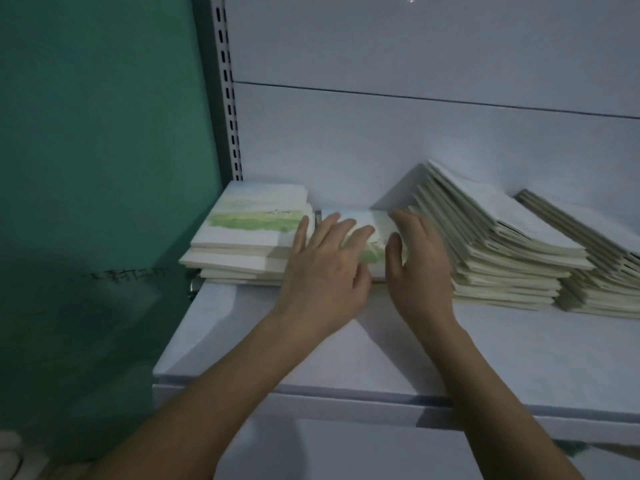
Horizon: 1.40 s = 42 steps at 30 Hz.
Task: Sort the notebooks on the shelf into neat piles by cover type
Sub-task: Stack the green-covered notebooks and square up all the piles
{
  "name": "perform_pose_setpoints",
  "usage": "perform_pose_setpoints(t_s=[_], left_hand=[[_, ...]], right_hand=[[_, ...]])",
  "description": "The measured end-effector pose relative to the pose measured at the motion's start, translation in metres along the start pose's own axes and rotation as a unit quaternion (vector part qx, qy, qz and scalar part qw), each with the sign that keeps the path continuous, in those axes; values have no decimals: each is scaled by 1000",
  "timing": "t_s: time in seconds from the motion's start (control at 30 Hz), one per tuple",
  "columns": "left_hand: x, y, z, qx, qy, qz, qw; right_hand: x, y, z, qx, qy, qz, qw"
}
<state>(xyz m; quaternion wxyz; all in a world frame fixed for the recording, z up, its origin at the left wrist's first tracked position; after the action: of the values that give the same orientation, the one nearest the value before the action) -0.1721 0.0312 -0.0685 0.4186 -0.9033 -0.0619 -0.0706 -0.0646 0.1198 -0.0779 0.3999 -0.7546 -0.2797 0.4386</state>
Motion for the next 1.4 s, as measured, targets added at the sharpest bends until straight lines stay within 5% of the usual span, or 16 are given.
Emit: perform_pose_setpoints(t_s=[0.13,0.27,0.47,0.57,0.7,0.83,0.93,1.07,1.13,1.27,1.4], left_hand=[[-73,-20,-52,30,-12,-114,993],[-136,-23,-71,-15,15,-288,957],[-166,-8,-63,-68,274,-513,810],[-158,-2,-71,-43,360,-534,764],[-168,10,-77,-43,392,-540,743],[-180,9,-84,-49,310,-516,797],[-182,3,-97,39,264,-492,828],[-160,6,-97,-20,495,-560,664],[-153,6,-92,-61,535,-566,624],[-161,15,-94,-77,513,-572,635],[-187,23,-106,-46,455,-574,679]], right_hand=[[-42,-14,21,-65,-44,-30,997],[-93,-22,65,-237,-12,-83,968],[-131,-13,121,-407,69,-145,899],[-129,6,121,-444,113,-171,872],[-125,32,85,-378,104,-213,895],[-125,38,61,-374,86,-205,900],[-131,21,57,-374,33,-150,915],[-143,0,54,-364,-100,2,926],[-158,7,53,-362,-125,-38,923],[-171,39,69,-386,-53,-195,900],[-166,29,79,-447,-161,-159,866]])
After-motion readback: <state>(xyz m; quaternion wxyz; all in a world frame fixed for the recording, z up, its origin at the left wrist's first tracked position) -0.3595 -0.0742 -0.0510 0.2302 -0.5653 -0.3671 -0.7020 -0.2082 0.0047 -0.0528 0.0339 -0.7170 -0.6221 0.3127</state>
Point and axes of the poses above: each hand's wrist, its own y-axis away from the middle knuckle, its own z-axis out of the palm, x = y × z, the point moved 4 cm from there along -y, towards the middle knuckle, and after that the axes turned 13 degrees about x, right-handed, at the moved point
